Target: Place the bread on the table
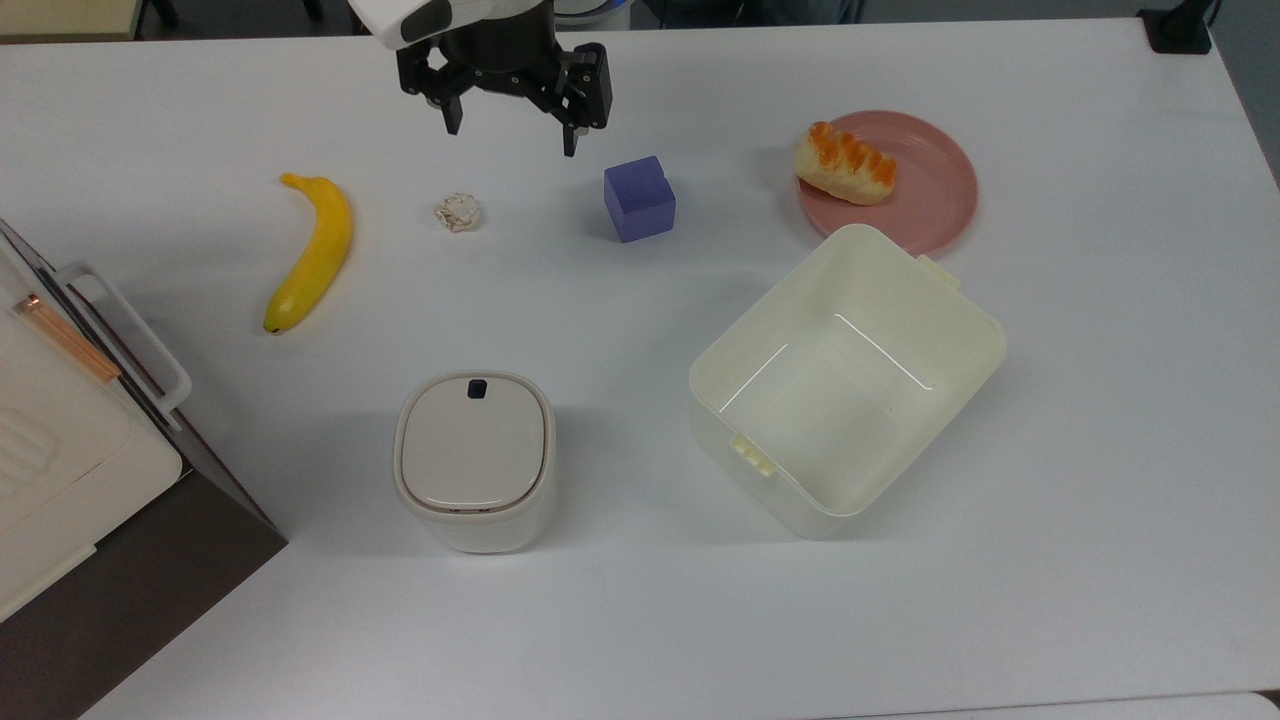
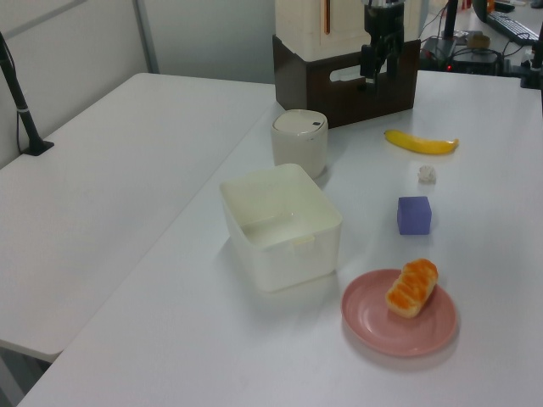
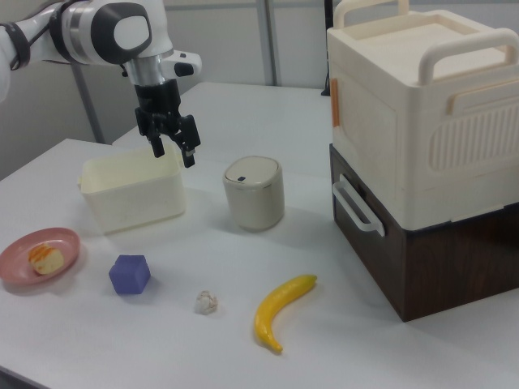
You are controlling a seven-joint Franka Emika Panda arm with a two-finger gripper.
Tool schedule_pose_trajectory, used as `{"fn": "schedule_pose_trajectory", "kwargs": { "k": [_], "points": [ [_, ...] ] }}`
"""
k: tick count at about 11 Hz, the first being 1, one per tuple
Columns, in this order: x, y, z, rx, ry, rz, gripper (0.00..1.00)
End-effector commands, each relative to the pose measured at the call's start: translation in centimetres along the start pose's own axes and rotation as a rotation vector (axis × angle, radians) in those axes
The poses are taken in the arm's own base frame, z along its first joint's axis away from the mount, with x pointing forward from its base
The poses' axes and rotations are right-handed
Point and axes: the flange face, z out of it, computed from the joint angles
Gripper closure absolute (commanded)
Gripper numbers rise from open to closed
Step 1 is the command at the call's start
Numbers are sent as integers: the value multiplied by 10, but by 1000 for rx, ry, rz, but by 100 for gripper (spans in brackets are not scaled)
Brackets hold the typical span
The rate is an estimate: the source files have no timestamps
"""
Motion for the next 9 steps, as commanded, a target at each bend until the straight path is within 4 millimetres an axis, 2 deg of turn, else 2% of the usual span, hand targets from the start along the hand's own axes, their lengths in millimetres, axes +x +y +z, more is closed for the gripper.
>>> {"fn": "schedule_pose_trajectory", "kwargs": {
  "k": [1,7,8,9],
  "points": [
    [-15,5,-6,6,-24,-48,0],
    [-15,4,-6,5,-22,-51,0],
    [-15,3,-6,7,-22,-57,2],
    [-15,4,-7,8,-21,-71,11]
  ]
}}
